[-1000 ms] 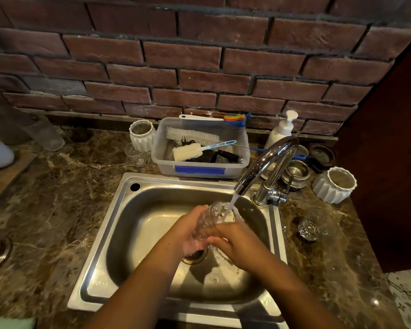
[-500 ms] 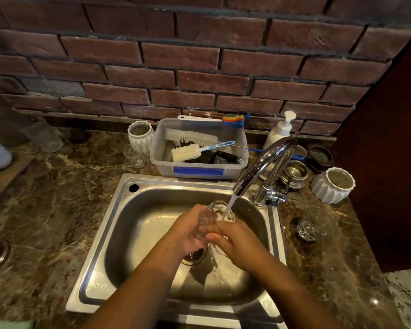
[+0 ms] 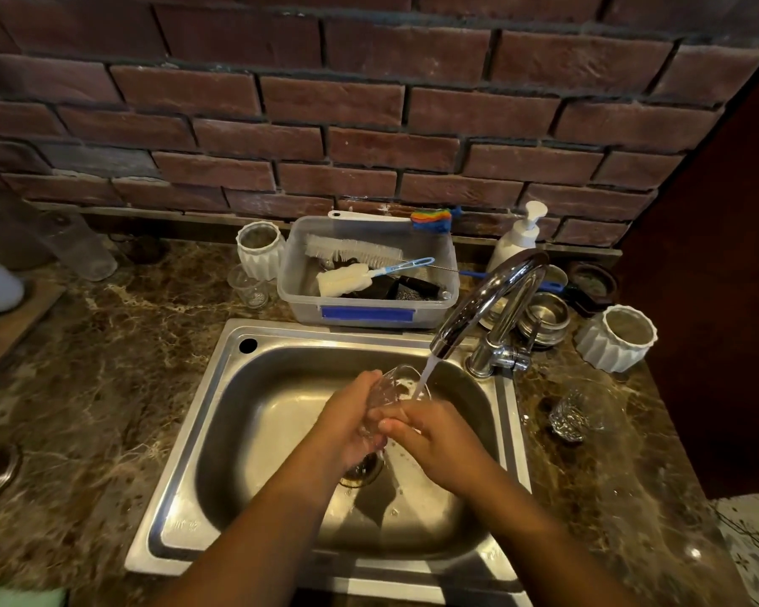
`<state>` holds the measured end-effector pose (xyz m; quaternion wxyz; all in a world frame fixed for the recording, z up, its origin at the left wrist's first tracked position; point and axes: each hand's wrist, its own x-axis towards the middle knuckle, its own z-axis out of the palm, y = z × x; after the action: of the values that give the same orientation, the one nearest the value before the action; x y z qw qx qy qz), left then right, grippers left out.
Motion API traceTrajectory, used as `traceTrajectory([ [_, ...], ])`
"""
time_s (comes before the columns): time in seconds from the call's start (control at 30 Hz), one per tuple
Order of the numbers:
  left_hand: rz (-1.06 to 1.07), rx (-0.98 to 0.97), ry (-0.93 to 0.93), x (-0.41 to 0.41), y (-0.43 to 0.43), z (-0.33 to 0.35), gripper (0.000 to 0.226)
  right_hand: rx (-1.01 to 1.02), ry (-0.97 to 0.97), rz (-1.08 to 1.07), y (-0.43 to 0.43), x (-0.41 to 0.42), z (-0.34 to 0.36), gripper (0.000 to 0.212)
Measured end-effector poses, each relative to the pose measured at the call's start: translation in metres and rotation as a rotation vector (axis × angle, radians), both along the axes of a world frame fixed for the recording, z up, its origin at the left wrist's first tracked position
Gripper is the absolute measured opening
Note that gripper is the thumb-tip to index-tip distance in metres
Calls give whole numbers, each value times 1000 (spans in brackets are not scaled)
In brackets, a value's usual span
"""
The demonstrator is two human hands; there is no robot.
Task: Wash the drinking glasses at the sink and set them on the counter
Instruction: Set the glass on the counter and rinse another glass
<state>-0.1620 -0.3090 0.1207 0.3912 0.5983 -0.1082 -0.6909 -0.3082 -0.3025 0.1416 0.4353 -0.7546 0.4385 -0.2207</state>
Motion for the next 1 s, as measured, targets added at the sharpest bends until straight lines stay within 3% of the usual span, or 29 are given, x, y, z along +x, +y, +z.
traceTrajectory([
  [0.07, 37, -220, -238, -12, 4, -3, 26, 182, -181, -217, 4, 9, 1, 25],
  [0.13, 14, -435, -472, -21, 11, -7, 18, 538, -353, -522, 3, 19, 2, 29],
  [0.2, -18, -518, -539, -22, 14, -9, 16, 695, -417, -605, 2, 20, 2, 29],
  [0.27, -66, -403, -388, -17, 10, -4, 19, 490, -336, -435, 2, 13, 4, 29],
  [0.37, -82, -5, -12, -5, 4, 8, 26, 62, -38, -81, 1, -1, 5, 26],
  [0.43, -24, 93, 118, -3, 3, 12, 27, -24, 79, 23, 0, -5, 1, 22],
  [0.5, 73, 10, 78, -12, 5, 4, 28, -24, 55, -33, 1, -3, 2, 22],
  [0.53, 108, -93, -35, -17, 7, 1, 28, 30, -16, -121, 3, 1, 4, 23],
  [0.63, 45, -464, -425, -28, 15, -7, 20, 511, -352, -551, 2, 17, 9, 29],
  [0.7, 10, -517, -502, -26, 15, -10, 18, 619, -373, -625, 0, 19, 10, 30],
  [0.77, -38, -345, -356, -19, 10, -5, 22, 374, -241, -454, 1, 13, 11, 30],
  [0.83, -60, -62, -58, -13, 7, 5, 29, 108, -85, -202, 0, 4, 10, 29],
  [0.9, -33, 103, 124, -9, 6, 11, 32, -40, 90, -6, -3, -2, 7, 26],
  [1.0, 116, 5, 73, -17, 7, 2, 29, -38, 69, -12, -4, -3, 3, 23],
])
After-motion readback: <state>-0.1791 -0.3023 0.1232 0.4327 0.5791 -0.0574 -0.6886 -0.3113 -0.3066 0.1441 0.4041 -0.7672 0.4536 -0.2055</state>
